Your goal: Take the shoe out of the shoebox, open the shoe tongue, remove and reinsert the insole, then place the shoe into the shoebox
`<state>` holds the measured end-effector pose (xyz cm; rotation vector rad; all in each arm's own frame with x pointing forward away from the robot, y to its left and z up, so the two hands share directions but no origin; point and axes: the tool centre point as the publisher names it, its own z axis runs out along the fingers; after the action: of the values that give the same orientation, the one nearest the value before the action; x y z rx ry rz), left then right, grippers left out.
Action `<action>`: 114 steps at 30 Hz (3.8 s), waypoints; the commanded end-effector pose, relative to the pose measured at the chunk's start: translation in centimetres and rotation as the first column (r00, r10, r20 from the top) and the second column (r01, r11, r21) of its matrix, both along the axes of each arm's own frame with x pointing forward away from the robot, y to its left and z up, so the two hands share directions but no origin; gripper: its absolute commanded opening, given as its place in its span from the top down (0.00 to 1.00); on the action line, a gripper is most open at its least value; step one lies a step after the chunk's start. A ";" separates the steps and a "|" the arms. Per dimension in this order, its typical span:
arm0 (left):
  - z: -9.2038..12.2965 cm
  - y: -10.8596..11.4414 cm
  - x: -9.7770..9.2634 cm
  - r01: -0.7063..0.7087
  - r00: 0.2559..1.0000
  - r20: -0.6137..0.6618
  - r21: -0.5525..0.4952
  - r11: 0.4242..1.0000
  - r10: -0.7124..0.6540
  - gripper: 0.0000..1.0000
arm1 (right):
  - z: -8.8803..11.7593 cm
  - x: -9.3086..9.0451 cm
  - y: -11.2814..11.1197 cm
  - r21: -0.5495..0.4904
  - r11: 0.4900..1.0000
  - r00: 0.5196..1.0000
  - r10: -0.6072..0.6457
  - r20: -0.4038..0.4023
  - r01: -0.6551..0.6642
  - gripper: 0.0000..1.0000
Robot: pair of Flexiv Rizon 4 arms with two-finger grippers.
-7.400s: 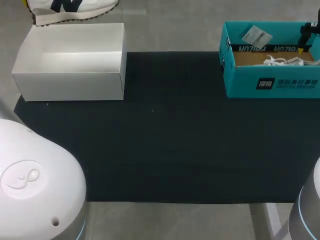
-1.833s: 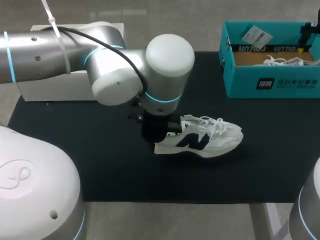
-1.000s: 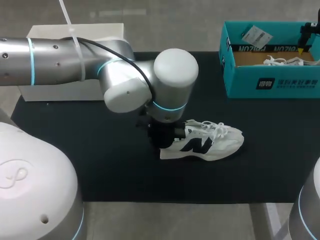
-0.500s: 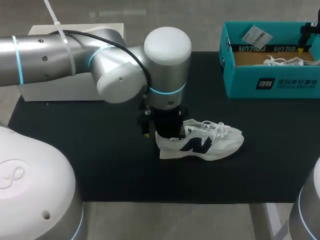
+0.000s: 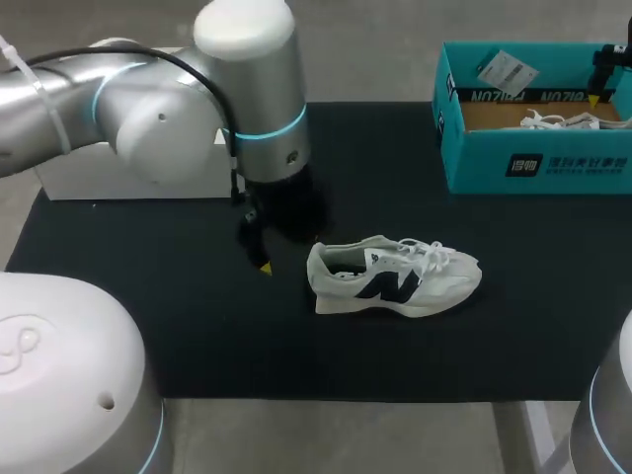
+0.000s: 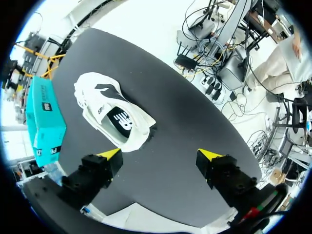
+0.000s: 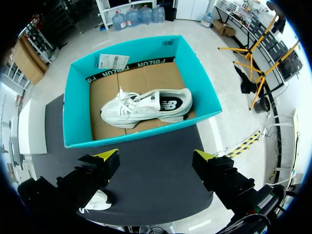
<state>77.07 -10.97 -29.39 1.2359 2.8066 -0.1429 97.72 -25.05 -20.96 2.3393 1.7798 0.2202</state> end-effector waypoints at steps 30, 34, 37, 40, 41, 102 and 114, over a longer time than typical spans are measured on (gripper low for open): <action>-3.7 4.1 -2.5 -0.594 0.795 -0.351 -0.614 0.520 0.495 0.00 | 0.0 0.0 0.0 0.001 1.000 1.000 0.000 0.000 0.000 0.00; -4.1 3.8 -1.8 -0.674 0.729 -0.460 -0.610 0.416 0.507 0.00 | 0.0 0.0 0.0 0.001 1.000 1.000 0.000 0.000 0.000 0.00; -4.6 3.6 -1.1 -0.707 0.700 -0.516 -0.597 0.379 0.494 0.00 | 0.0 0.0 0.0 0.001 1.000 1.000 0.000 0.000 0.000 0.00; -5.3 3.2 -0.3 -0.751 0.657 -0.583 -0.565 0.343 0.479 0.00 | 0.0 0.0 0.0 0.001 1.000 1.000 0.000 0.000 0.000 0.00; -5.6 3.1 -0.1 -0.756 0.652 -0.595 -0.556 0.345 0.470 0.00 | 0.0 0.0 0.0 0.001 1.000 1.000 0.000 0.000 0.000 0.00; -14.2 -7.4 4.0 -0.784 0.609 -0.664 -0.424 0.452 0.434 0.00 | 0.0 0.0 0.0 0.001 1.000 1.000 0.000 0.000 0.000 0.00; -13.8 -7.7 3.9 -0.771 0.625 -0.657 -0.436 0.464 0.421 1.00 | 0.0 0.0 0.0 0.001 1.000 1.000 0.000 0.000 0.000 0.00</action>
<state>80.86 -18.44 -43.12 -0.0809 2.8305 -1.4545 97.72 -25.05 -20.96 2.3393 1.7798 0.2202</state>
